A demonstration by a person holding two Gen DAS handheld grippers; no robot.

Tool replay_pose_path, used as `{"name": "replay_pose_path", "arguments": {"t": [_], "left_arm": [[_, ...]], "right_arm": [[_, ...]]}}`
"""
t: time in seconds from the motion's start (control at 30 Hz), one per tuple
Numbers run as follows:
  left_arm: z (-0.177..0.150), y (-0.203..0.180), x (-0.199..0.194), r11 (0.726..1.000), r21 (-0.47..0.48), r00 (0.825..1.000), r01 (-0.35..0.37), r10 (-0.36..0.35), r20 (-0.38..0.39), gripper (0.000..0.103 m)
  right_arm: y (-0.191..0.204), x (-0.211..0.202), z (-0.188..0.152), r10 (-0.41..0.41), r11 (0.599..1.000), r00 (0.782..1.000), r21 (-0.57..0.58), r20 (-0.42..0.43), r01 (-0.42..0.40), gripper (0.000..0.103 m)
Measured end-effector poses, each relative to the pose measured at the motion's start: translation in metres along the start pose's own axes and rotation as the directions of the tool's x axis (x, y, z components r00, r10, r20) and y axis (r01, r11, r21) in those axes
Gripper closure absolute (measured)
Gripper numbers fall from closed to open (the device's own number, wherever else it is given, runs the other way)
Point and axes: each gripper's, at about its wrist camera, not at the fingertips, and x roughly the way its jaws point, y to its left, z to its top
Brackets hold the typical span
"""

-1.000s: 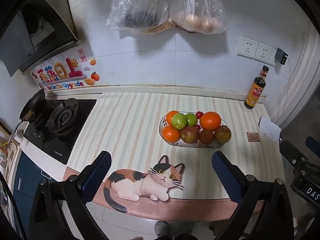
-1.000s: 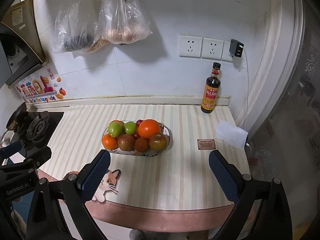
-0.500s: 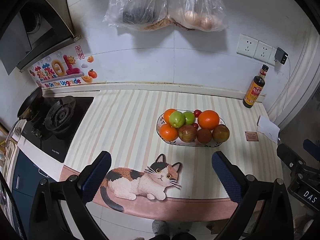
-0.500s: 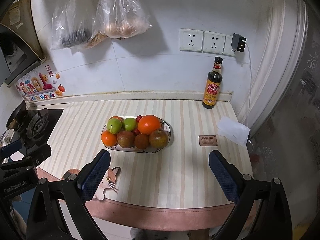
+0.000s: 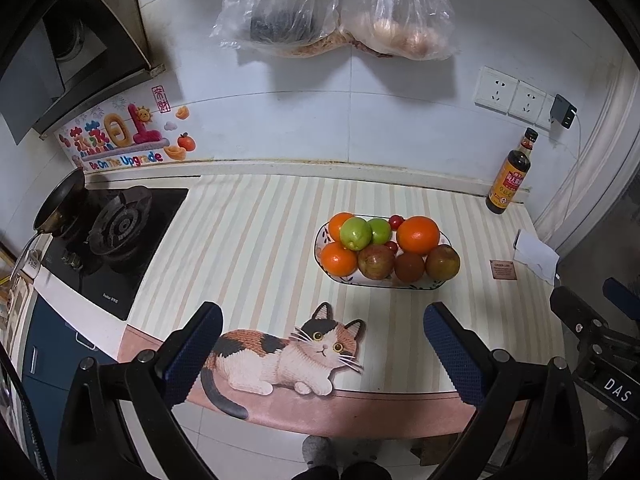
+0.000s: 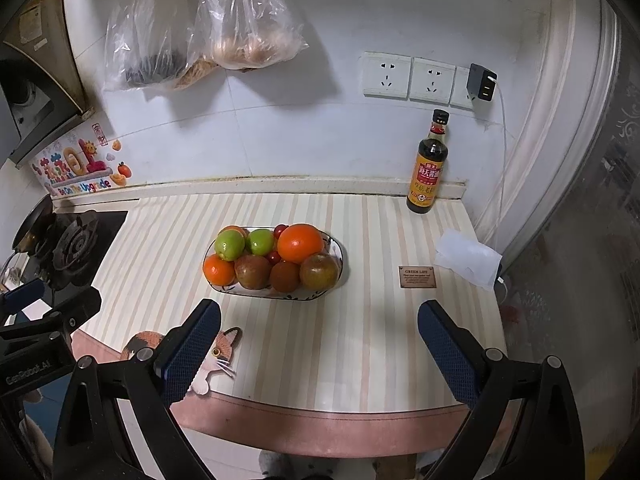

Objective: Organize fruits

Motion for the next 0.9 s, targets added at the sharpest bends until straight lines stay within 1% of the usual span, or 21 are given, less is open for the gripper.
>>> {"name": "replay_pose_path", "arguments": {"t": [0.9], "left_arm": [[-0.0062, 0.0044, -0.0026, 1.0, 0.0, 1.0, -0.003, 0.003, 0.0, 0.0]], "right_arm": [[0.0057, 0.0021, -0.0024, 0.008, 1.0, 1.0, -0.011, -0.026, -0.009, 0.002]]}}
